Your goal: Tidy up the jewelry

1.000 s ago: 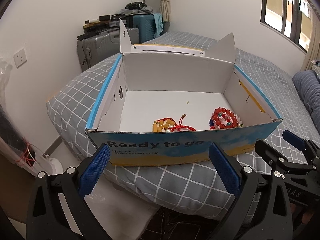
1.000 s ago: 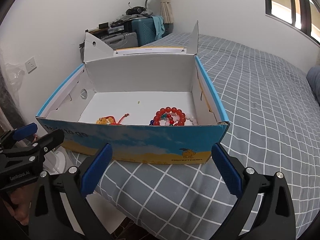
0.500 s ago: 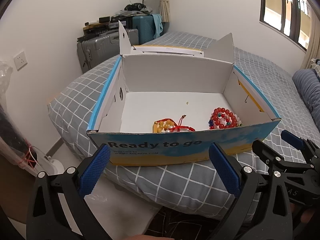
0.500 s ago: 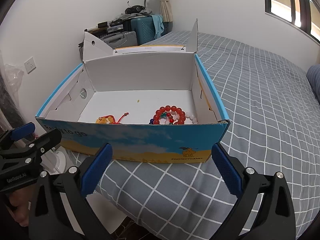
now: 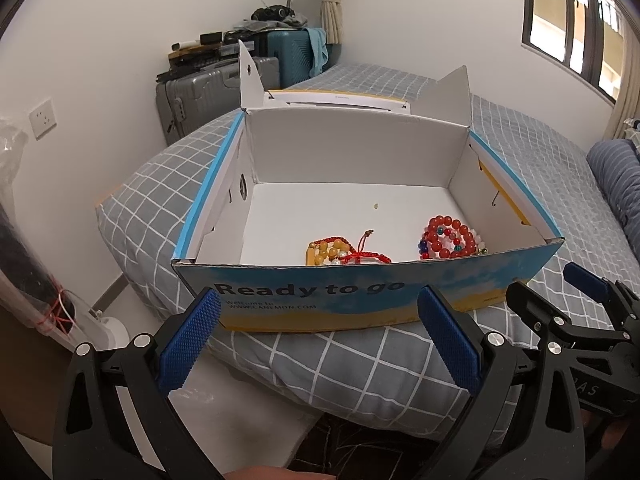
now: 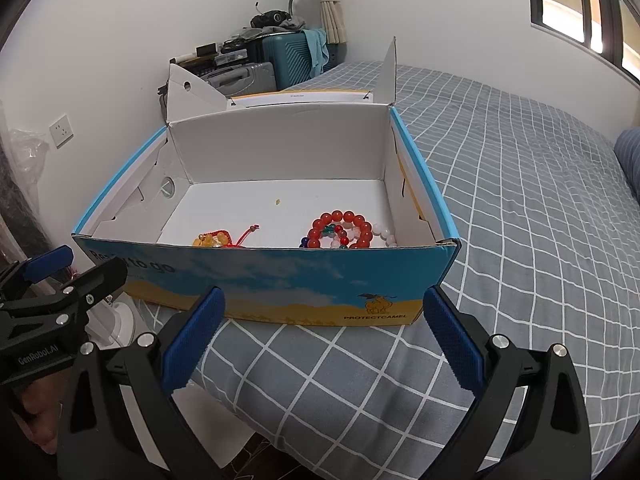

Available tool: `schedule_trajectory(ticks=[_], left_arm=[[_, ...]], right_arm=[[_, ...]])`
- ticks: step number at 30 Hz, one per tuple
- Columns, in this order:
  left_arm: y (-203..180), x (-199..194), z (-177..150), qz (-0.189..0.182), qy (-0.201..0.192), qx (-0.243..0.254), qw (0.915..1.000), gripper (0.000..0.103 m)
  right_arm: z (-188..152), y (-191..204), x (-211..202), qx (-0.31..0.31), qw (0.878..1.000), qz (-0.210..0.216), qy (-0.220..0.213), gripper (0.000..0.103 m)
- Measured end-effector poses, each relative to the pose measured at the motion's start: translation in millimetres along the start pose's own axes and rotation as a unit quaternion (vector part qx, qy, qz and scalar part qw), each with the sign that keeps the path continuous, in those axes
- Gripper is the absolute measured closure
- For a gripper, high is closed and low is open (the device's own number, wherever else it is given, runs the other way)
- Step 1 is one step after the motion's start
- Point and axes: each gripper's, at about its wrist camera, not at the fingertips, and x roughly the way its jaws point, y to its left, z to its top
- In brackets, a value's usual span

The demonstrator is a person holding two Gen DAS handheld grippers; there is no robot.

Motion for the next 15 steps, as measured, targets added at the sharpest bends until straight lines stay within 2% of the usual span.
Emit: schedule_trajectory(ticks=[15], left_arm=[[-1.4,0.6,-1.5,0.000,0.002,0.002,1.0000,0.006]], right_arm=[[-0.1,-0.7,-0.4,0.001,1.000,0.000,0.000,0.008]])
